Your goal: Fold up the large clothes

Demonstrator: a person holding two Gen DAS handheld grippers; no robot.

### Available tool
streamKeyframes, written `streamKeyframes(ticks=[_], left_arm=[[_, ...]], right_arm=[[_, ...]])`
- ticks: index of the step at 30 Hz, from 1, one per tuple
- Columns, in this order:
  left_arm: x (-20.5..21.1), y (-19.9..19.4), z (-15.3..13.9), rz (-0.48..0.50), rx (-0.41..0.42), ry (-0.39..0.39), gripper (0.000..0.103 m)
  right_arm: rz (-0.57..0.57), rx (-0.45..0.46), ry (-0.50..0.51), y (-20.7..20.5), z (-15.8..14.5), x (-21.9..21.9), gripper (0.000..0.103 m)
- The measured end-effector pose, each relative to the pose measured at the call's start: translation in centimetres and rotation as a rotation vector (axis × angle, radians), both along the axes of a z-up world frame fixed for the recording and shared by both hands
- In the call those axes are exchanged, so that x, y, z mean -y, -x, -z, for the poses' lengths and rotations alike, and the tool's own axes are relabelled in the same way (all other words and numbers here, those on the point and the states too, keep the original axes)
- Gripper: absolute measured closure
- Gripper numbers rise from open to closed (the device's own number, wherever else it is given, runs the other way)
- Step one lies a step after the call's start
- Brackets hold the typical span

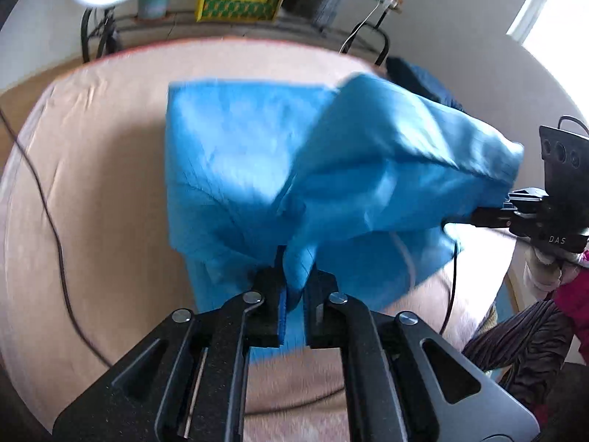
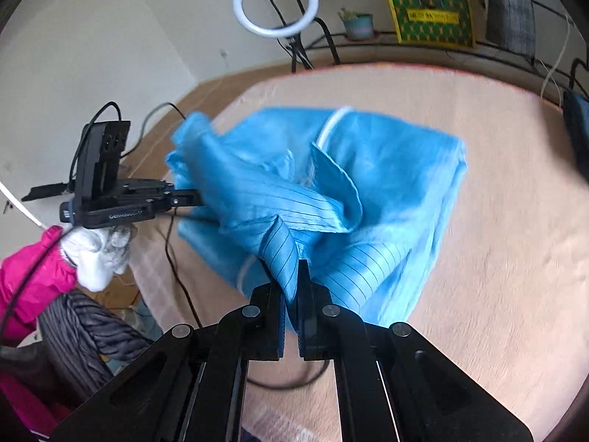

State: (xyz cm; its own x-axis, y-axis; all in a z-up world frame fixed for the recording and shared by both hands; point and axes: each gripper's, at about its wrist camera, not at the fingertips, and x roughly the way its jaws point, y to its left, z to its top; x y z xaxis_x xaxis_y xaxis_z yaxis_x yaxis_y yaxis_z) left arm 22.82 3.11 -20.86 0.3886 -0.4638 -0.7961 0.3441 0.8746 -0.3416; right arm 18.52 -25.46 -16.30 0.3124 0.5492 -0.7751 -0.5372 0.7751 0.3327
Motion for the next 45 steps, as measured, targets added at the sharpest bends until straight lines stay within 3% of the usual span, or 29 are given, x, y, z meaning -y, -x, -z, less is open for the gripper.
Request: streamKeyframes(ticks=[5, 8, 14, 17, 20, 26, 30, 31, 33, 35, 37, 40, 45], left_arm=[[-0.8, 3.2, -2.1, 0.009, 0.04, 0.003, 0.09], [-2.2, 5.8, -4.9, 0.005, 0.079, 0.047, 0.09], [-3.8, 11.9, -12.1, 0.008, 0.2, 0.115, 0.09], [-4.7, 15.0, -16.0, -0.011, 0.217, 0.168, 0.087], [-5.6, 17.5, -19.5, -0.041, 0.222, 0.22, 0.073], [-7.7, 20.3, -26.2, -0.122, 0.202, 0.323, 0.072], [-8.8, 22.2, -32.5, -0.136, 0.3, 0.326, 0.072], [-8.7, 22.5, -33.7, -0.136, 0.336, 0.304, 0.069], [-8.6, 22.4, -34.7, -0.138, 0.375, 0.286, 0.047], [-8.5, 21.4, -34.2, -0.144, 0.38, 0.285, 0.044], [-8.3, 19.3, -31.6, -0.151, 0.333, 0.302, 0.044], [-8.1, 14.9, -25.5, -0.183, 0.223, 0.318, 0.044], [-8.6, 7.0, -14.3, -0.282, 0.04, 0.324, 0.045]], right_arm=[[0.015, -0.006, 0.018, 1.4, -0.4, 1.3, 0.092], [0.019, 0.046, -0.01, 3.3, -2.9, 2.5, 0.089], [0.037, 0.22, -0.114, 9.7, -10.4, 5.7, 0.072], [0.046, 0.284, -0.144, 12.6, -14.2, 7.1, 0.071], [0.052, 0.339, -0.162, 14.7, -17.7, 8.1, 0.071], [0.095, 0.397, -0.227, 16.9, -22.5, 10.5, 0.071], [0.104, 0.439, -0.255, 17.7, -25.0, 11.9, 0.071], [0.105, 0.461, -0.249, 17.8, -25.7, 12.1, 0.071], [0.107, 0.493, -0.229, 17.8, -26.5, 12.2, 0.071], [0.113, 0.48, -0.237, 17.2, -26.0, 12.3, 0.071], [0.13, 0.428, -0.244, 15.7, -24.1, 11.9, 0.066], [0.169, 0.345, -0.231, 13.8, -20.5, 11.4, 0.064], [0.223, 0.14, -0.226, 8.5, -11.9, 9.8, 0.064]])
